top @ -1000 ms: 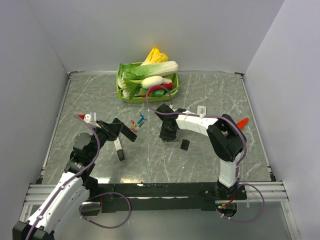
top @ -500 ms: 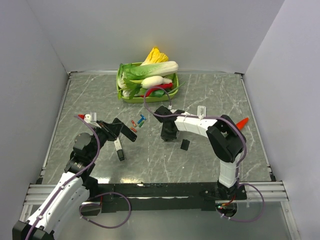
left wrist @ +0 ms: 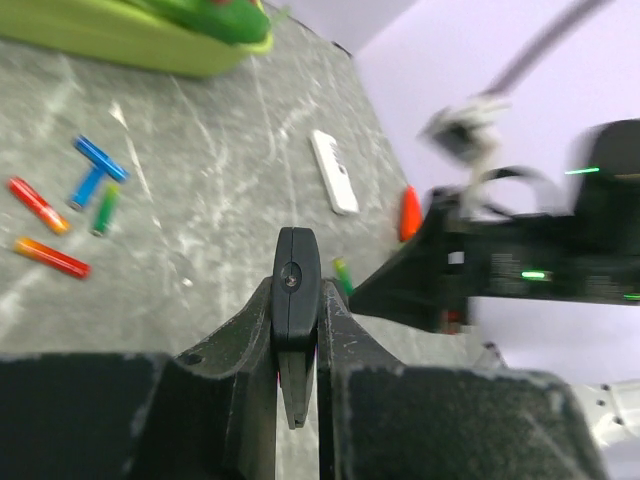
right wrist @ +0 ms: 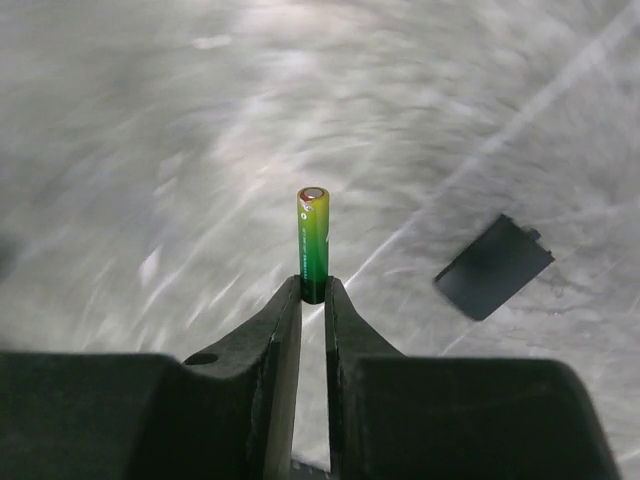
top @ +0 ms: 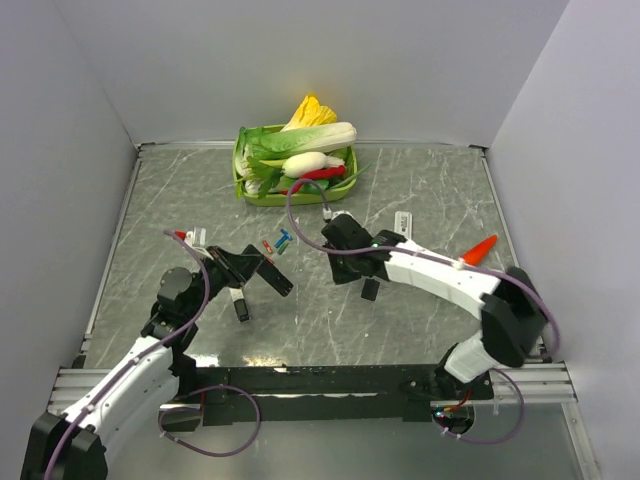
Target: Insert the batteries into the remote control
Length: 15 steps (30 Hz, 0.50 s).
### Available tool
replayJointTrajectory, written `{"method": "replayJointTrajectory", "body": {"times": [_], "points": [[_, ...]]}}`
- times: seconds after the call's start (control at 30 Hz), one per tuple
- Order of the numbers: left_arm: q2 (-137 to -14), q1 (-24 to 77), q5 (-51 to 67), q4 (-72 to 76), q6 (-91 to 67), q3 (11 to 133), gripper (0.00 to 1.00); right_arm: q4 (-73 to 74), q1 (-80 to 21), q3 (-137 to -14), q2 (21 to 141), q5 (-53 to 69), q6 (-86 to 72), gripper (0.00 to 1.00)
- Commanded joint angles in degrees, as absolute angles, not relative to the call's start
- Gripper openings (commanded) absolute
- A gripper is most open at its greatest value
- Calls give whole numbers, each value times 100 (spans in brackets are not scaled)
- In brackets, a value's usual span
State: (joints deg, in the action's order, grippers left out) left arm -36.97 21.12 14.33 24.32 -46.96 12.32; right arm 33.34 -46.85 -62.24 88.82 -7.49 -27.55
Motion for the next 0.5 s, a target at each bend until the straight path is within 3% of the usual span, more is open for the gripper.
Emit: {"method": "replayJointTrajectory", "body": {"times": [0.0,0.2,0.47], "points": [[-3910,2180,1819,3576,-5580,1099,1,3523,-5036,-6688,7920,209,-1109,0],[-4078,2285,1784,3937,-6845,915,1,4313,-5466,-7557,7909,966,-335,0],[-4061,2329,1732,3859,-7822,721,1,5641,-5801,-8753,8542,1037,-114,0]]}}
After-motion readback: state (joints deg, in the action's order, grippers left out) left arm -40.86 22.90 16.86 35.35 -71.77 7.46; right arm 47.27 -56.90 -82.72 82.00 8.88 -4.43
